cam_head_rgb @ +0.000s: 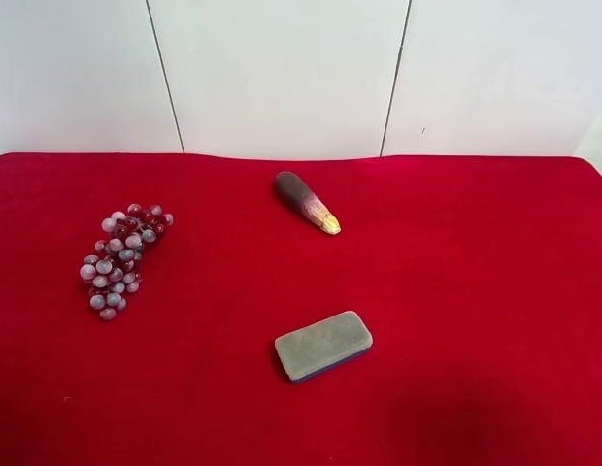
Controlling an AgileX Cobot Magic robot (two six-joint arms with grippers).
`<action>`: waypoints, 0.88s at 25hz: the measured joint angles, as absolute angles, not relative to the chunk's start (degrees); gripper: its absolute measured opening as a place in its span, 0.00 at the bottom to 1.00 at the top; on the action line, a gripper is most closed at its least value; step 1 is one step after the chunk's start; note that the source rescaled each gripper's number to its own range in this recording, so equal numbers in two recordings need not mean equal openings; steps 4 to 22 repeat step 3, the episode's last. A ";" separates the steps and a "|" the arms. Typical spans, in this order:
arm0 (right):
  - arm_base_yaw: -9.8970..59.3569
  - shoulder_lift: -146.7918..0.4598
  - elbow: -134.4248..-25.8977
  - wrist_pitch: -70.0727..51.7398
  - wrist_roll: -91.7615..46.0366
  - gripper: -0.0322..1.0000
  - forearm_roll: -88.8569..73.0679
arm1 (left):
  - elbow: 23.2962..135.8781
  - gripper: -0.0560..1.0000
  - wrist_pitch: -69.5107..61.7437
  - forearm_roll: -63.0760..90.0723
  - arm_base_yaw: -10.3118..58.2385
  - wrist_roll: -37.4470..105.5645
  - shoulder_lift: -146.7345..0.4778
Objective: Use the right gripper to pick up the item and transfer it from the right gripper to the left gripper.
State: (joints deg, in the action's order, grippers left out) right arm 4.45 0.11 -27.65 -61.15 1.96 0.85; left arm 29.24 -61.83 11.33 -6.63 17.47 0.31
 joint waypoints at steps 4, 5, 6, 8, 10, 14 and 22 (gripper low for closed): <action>4.45 0.11 -27.65 -61.15 1.96 0.72 0.85 | 29.24 1.00 -61.83 11.33 -6.63 17.47 0.31; 4.45 0.11 -27.65 -61.15 1.96 0.72 0.85 | 29.24 1.00 -61.83 11.33 -6.63 17.47 0.31; 4.45 0.11 -27.65 -61.15 1.96 0.72 0.85 | 29.24 1.00 -61.83 11.33 -6.63 17.47 0.31; 4.45 0.11 -27.65 -61.15 1.96 0.72 0.85 | 29.24 1.00 -61.83 11.33 -6.63 17.47 0.31; 4.45 0.11 -27.65 -61.15 1.96 0.72 0.85 | 29.24 1.00 -61.83 11.33 -6.63 17.47 0.31; 4.45 0.11 -27.65 -61.15 1.96 0.72 0.85 | 29.24 1.00 -61.83 11.33 -6.63 17.47 0.31; 4.45 0.11 -27.65 -61.15 1.96 0.72 0.85 | 29.24 1.00 -61.83 11.33 -6.63 17.47 0.31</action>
